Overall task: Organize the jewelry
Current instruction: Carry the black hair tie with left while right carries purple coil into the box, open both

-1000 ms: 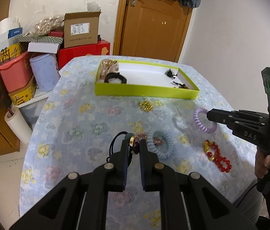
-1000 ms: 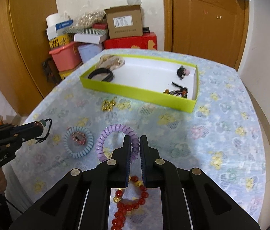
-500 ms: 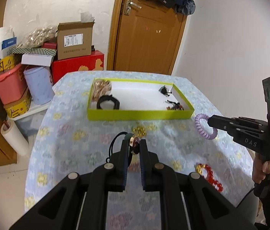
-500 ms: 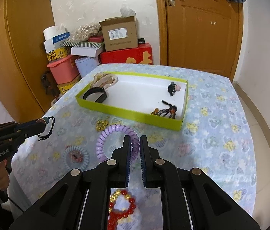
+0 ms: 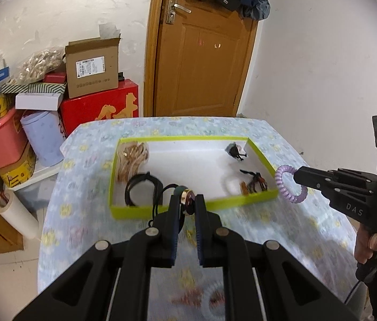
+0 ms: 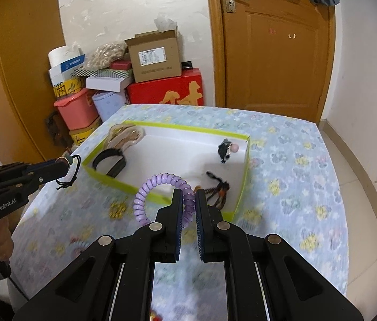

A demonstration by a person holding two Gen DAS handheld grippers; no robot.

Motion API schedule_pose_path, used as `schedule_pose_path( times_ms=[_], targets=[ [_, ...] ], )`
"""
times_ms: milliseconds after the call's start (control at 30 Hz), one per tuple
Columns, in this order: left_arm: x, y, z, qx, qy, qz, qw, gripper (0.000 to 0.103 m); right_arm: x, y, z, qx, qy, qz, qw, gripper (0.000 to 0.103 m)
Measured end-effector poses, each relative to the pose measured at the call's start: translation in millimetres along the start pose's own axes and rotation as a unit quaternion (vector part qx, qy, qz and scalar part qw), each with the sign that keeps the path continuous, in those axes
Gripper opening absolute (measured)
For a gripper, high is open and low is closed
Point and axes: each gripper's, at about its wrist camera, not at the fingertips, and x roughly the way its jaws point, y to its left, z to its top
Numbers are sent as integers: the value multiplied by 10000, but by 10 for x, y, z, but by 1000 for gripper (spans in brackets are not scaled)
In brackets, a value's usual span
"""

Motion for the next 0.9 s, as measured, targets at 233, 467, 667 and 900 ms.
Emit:
schedule_pose_path(
  times_ms=[233, 467, 667, 900],
  targets=[
    [378, 56, 253, 70, 105, 96, 9999, 11, 304, -176, 201, 95, 50, -82, 9999, 9],
    [859, 108, 414, 165, 330, 242, 9990, 11, 766, -357, 336, 167, 309, -223, 9991, 9],
    [1238, 146, 476, 267, 556, 396, 9973, 11, 1075, -433, 338, 188, 552, -297, 9979, 9],
    [1535, 192, 467, 265, 804, 478, 9953, 12, 1241, -463, 302, 131, 714, -406, 9965, 9]
  ],
)
